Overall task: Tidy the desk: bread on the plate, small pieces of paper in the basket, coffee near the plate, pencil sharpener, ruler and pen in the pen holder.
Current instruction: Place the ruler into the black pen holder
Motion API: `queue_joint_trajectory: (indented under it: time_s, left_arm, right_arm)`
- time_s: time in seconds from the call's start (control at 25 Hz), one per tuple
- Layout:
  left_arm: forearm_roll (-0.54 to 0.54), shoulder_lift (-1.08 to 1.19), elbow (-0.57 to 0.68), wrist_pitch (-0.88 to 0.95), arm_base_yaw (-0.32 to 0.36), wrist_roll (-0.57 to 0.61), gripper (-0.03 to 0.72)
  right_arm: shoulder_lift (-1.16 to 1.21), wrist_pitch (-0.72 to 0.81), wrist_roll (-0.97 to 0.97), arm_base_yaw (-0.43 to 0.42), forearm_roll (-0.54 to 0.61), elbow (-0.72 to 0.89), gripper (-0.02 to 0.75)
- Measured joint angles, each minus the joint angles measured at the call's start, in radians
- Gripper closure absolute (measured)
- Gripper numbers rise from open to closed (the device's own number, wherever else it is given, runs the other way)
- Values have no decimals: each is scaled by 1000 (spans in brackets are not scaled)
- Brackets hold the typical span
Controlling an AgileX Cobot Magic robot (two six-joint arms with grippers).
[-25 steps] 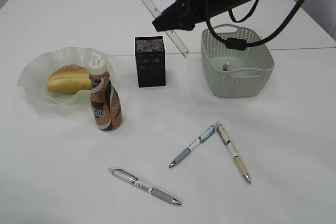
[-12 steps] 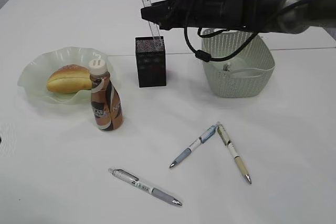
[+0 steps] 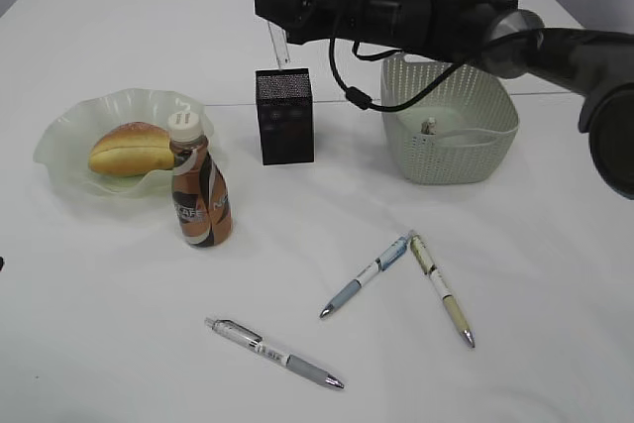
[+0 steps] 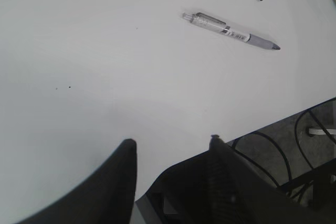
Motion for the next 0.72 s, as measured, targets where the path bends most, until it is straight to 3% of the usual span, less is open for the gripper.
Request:
queue_joint_trajectory:
  time_s: [0.48, 0.72]
  left_arm:
    - [-2, 0, 0, -12, 0, 0, 365]
    - [-2, 0, 0, -20, 0, 0, 371]
  right_arm:
    - [80, -36, 15, 6, 4, -14, 466]
    - [86, -46, 15, 14, 4, -14, 396]
